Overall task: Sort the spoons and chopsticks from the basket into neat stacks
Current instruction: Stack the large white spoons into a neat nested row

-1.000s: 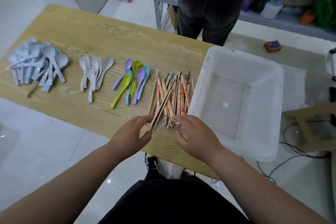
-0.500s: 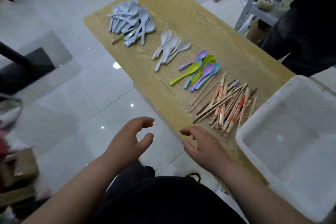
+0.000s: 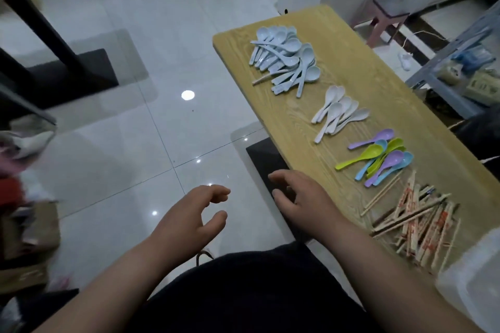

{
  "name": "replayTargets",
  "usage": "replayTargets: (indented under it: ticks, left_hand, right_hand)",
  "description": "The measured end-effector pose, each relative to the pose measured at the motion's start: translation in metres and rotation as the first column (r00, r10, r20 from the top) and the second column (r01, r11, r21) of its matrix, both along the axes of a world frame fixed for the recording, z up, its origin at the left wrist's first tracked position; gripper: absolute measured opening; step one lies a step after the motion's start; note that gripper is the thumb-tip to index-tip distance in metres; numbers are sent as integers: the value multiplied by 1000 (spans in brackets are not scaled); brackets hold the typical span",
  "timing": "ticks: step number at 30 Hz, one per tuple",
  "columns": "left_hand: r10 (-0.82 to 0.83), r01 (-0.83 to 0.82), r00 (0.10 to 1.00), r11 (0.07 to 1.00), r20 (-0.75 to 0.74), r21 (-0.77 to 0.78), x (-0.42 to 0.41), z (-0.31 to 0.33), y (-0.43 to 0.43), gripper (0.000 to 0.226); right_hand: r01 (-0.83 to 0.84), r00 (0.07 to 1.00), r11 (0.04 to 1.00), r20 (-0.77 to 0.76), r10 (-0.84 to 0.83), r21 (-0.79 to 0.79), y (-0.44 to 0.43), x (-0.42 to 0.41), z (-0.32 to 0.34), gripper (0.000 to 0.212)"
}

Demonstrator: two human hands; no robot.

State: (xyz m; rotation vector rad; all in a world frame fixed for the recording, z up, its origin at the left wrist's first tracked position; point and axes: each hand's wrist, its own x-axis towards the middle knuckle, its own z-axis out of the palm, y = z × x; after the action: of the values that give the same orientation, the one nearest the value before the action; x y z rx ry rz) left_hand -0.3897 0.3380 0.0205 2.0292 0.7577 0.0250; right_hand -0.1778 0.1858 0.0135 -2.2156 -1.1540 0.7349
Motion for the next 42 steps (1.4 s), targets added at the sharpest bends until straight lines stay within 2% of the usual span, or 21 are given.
replayTargets:
  ticks: [6,13,18,23,26,30,35,42]
  left_hand:
    - [54,-53,998,998,26,-32,24,2,73,38]
    - [74,-75,996,997,44,19,106,3,156,36]
    - [135,-136,991,990,23,37,155,14,211,35]
    - [162,-163,986,986,24,27,193,8,259,36]
    - [170,-169,985,984,20,-46,207,0,288,36]
    - [41,-39,999,996,16,-81,225,-16,336,37]
    - [-183,186,983,977,35,-109,272,-22,421,34]
    - [-476,479,877,877,60,-45,364,-19,483,32]
  right_hand:
    - [-89,996,995,10,89,-48,56,7,0,34]
    - [-126,986,991,-119,120,-44,121,56,-24,32]
    - [-50,977,998,-205,55,30,189,115,-20,28]
    - [-25,983,999,-181,33,45,245,164,-25,27]
    - [6,986,1000,-169,-2,24,274,184,-29,27]
    - [104,984,994,-145,-106,-20,313,206,-29,26]
    - [331,931,942,-146,-335,-48,362,210,-25,24]
    - [559,818,826,-115,-563,-64,384,196,-35,26]
